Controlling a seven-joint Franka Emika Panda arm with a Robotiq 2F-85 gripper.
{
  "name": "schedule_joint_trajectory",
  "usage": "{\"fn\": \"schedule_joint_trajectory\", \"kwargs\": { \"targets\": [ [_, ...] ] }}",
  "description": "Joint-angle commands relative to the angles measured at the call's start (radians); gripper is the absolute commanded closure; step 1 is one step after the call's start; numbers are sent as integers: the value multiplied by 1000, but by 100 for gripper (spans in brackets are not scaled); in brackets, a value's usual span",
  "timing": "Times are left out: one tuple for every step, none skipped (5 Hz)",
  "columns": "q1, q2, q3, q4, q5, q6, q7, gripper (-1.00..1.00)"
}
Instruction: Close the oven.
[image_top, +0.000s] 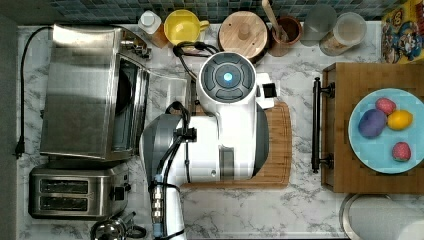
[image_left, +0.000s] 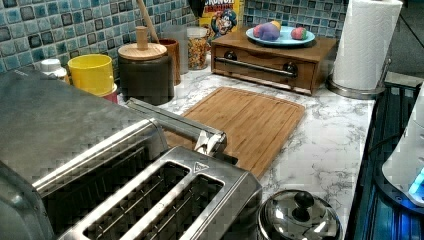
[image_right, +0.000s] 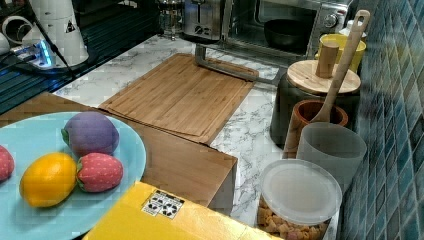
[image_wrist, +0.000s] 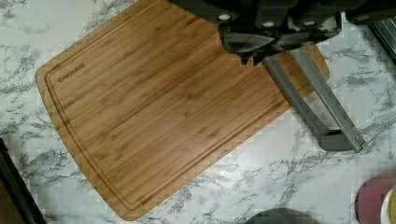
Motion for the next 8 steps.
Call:
{"fn": "schedule_joint_trajectory", "kwargs": {
  "targets": [
    [0, -3, 1, 0, 0, 4, -1, 100],
    [-9, 20, -13, -63, 67, 62, -108, 100],
    [-43, 53, -38, -135, 177, 126, -295, 100],
    [-87, 125, -69, -109, 318, 102, -463, 100],
    [-119, 88, -81, -193, 439, 218, -601, 100],
    [-150, 51, -84, -269, 603, 277, -780, 100],
    [-107, 54, -93, -307, 696, 298, -914, 100],
    [-92, 91, -60, -357, 803, 361, -1059, 100]
  ]
}}
